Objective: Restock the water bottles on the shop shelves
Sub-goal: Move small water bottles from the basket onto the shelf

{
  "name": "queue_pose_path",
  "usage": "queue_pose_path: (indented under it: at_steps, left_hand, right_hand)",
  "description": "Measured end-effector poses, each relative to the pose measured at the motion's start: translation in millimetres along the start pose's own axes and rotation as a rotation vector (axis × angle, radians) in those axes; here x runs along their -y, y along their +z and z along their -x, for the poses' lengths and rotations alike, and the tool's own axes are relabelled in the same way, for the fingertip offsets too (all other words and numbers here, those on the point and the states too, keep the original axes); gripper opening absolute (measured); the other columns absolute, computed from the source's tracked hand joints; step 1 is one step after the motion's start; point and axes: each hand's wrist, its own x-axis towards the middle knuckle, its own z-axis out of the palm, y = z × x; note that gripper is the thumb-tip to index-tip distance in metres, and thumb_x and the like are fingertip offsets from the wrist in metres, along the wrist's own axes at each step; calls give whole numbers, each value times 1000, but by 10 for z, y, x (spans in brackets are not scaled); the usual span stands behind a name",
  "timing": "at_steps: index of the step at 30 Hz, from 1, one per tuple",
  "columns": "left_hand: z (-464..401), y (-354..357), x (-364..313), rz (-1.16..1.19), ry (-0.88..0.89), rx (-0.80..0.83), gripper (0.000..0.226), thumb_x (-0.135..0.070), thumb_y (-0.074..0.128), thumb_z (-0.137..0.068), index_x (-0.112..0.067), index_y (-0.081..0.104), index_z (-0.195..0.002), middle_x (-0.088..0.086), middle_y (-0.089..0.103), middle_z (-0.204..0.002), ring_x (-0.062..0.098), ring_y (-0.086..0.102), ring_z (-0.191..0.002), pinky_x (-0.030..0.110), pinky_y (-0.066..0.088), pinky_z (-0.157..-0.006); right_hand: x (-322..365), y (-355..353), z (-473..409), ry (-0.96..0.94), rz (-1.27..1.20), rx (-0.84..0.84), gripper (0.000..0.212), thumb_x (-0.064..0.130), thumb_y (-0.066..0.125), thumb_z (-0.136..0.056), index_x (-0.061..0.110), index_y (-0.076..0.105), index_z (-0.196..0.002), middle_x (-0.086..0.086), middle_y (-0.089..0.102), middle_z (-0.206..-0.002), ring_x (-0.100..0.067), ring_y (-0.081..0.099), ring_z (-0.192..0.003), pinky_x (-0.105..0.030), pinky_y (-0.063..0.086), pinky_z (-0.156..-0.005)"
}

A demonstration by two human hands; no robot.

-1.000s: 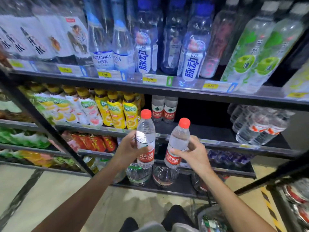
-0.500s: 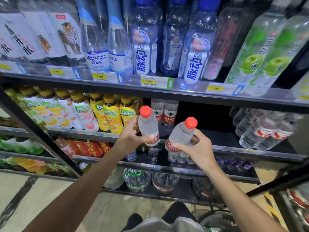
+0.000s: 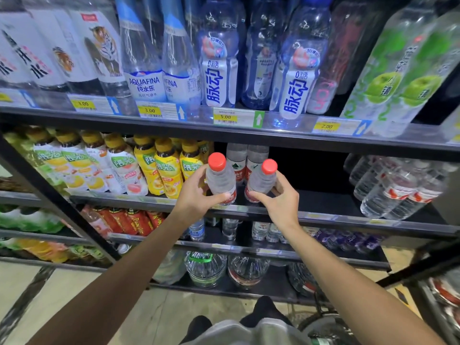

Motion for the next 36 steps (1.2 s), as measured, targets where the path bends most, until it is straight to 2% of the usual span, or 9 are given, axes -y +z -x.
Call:
queue_pose_path:
  at_steps: [7, 13, 18, 22, 24, 27, 30, 34, 36]
  left_hand:
    - [-99, 31, 66, -32, 10, 15, 71, -22, 89, -69, -21, 59, -133, 3, 60, -130, 15, 58, -124, 27, 48, -102]
    - [-214, 121, 148, -107, 68, 57, 68, -14, 90, -72, -16, 61, -133, -2, 54, -127, 4, 55, -122, 13, 46, -100]
    - [-296, 227, 264, -153, 42, 74, 72, -29, 89, -69, -18, 60, -134, -4, 54, -126, 10, 56, -122, 34, 49, -105]
    - [-339, 322, 355, -135, 5, 27, 64, -25, 88, -74, -45, 58, -127, -8, 60, -123, 3, 60, -114, 30, 52, -97]
    - [-378, 352, 416, -128, -14, -13, 63, -21, 88, -76, -39, 59, -129, -7, 61, -125, 3, 60, -116, 28, 52, -96]
    - [-461, 379, 499, -108, -78, -29, 61, -24, 87, -77, -20, 59, -132, -4, 68, -125, 10, 62, -119, 40, 54, -103]
    - [-523, 379, 511, -121, -104, -11, 62, -27, 87, -76, -19, 59, -130, -6, 70, -122, 7, 63, -118, 41, 54, -104]
    - [-521, 372, 578, -185, -118, 21, 63, -33, 86, -75, -18, 58, -130, -3, 64, -126, 10, 59, -121, 38, 51, -106]
    - [-505, 367, 630, -293, -121, 69, 71, -29, 88, -75, -16, 51, -134, 2, 57, -128, 16, 57, -120, 33, 47, -104]
  right_hand:
    - [-210, 73, -224, 91, 101, 22, 50, 31, 91, -75, 30, 64, -117, 22, 74, -109, 3, 70, -102, -28, 58, -94]
    - [-298, 30, -334, 111, 185, 65, 41, 36, 85, -83, 28, 61, -114, 15, 74, -109, 2, 69, -102, -37, 59, -94]
    - [-285, 69, -329, 107, 236, 64, 40, 39, 82, -85, 27, 57, -114, 13, 73, -109, 1, 69, -101, -33, 59, -90]
    - [-225, 124, -348, 132, 299, 84, 35, 42, 79, -87, 25, 56, -108, 15, 70, -101, 2, 68, -91, -27, 58, -82]
    - [-204, 135, -364, 142, 323, 97, 34, 45, 76, -89, 27, 53, -105, 19, 66, -97, 4, 66, -89, -22, 54, -77]
    - [-217, 122, -346, 131, 339, 118, 35, 47, 72, -91, 25, 52, -109, 18, 65, -103, 6, 63, -92, -21, 53, -79]
    - [-232, 107, -313, 105, 343, 129, 36, 47, 68, -95, 25, 50, -117, 18, 60, -114, 16, 57, -95, -16, 47, -83]
    - [-233, 120, -312, 88, 365, 173, 31, 45, 64, -98, 31, 44, -116, 18, 57, -119, 6, 57, -101, -10, 41, -84]
    - [-254, 108, -326, 80, 366, 185, 30, 44, 65, -97, 31, 43, -114, 15, 57, -121, 1, 56, -107, -20, 47, -91]
